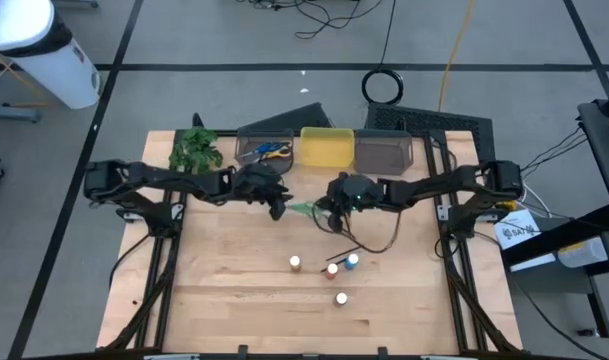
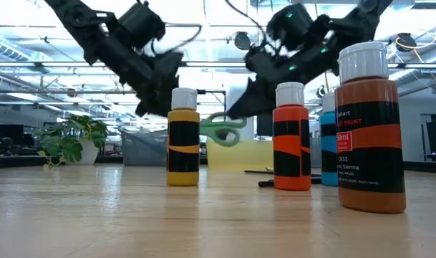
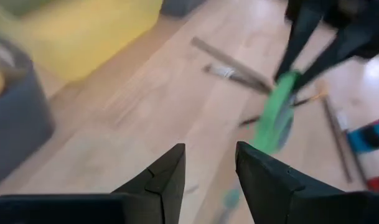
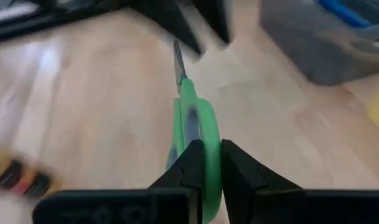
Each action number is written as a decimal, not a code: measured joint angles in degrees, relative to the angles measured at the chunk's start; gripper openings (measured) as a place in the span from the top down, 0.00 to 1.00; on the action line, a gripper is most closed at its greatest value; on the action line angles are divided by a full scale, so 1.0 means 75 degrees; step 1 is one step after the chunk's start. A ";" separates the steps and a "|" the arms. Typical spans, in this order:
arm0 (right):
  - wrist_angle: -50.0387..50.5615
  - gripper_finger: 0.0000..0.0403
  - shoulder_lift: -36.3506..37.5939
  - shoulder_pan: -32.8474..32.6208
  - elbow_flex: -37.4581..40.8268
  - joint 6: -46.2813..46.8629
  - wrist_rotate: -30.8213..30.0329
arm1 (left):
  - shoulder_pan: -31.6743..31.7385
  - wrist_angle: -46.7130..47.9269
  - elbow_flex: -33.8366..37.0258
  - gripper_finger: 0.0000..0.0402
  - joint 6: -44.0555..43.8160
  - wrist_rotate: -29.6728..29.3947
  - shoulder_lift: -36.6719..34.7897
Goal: Pick & Place Paint Supplies
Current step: Put the green scissors into the left black bin
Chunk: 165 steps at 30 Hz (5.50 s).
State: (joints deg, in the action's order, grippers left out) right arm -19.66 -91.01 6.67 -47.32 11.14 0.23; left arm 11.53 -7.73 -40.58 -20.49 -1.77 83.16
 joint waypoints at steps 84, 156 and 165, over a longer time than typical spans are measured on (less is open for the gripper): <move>0.0717 0.95 0.1336 -0.0928 -0.0005 -0.0505 -0.0715 | -0.0639 -0.0461 -0.0021 0.62 0.1716 0.1086 -0.0298; 0.0255 0.72 0.1339 -0.0952 -0.0005 -0.0376 -0.1613 | 0.4130 0.2746 -0.0018 0.98 -0.0247 0.2643 -0.2557; 0.0137 0.73 0.1339 -0.0953 -0.0005 -0.0558 -0.1614 | 0.5021 0.2115 -0.0021 0.98 -0.0778 0.3728 -0.0752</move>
State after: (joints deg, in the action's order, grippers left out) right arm -18.63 -80.97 -0.48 -47.35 6.95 -11.88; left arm 49.19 8.13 -40.73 -26.32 26.19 77.52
